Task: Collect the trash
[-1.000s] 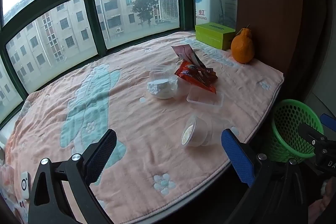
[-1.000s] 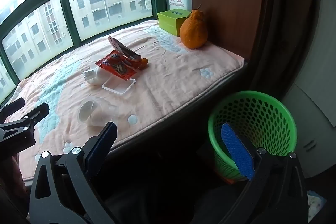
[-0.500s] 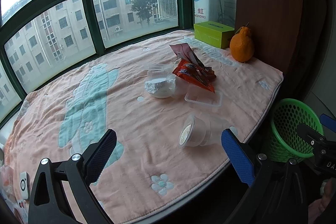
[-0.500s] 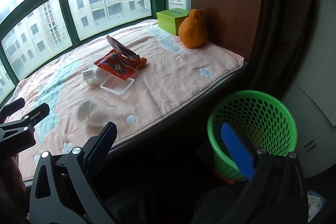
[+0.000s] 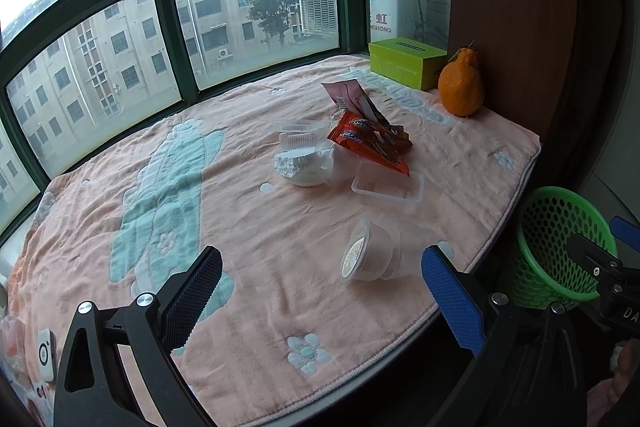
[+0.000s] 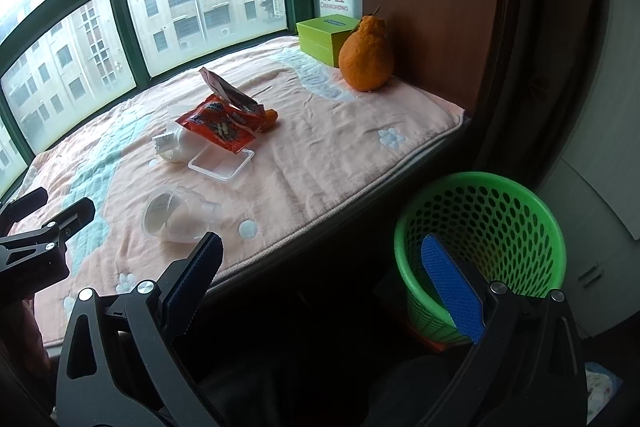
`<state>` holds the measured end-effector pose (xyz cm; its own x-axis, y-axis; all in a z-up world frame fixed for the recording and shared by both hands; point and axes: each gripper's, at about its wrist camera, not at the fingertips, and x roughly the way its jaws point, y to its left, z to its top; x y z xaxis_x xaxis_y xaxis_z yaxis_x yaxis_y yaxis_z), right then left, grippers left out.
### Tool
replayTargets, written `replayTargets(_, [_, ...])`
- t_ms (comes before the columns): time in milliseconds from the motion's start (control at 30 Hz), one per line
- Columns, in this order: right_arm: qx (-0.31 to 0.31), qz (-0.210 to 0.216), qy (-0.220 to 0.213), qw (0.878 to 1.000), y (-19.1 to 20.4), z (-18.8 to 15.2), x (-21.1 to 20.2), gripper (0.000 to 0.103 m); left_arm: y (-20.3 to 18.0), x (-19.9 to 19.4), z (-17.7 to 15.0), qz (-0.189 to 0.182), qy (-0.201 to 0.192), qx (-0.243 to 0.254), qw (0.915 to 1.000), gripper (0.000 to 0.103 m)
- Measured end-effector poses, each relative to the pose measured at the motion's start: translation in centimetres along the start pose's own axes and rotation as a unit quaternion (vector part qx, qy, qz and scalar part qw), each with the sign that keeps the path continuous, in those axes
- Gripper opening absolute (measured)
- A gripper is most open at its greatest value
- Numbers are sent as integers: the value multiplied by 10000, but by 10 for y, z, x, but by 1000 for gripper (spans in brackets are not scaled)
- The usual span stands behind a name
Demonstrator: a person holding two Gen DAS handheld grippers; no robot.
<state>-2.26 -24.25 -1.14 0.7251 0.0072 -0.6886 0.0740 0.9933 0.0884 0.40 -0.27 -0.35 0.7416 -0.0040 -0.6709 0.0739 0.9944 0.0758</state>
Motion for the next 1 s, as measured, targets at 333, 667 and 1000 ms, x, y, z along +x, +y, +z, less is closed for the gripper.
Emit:
replayTargets(333, [-1,-15,-9,10000,2,1,-1,98,1,4,0,50,-42,15,10000,97])
replayTargets(667, [16,-28,-15,10000,1,2,1,98,-1,5,3,0,-29,21,10000,97])
replayTargets(1000, [5,-12,20,10000,0,6,6,98,-4,8,7,-5,-3,12,10000,97])
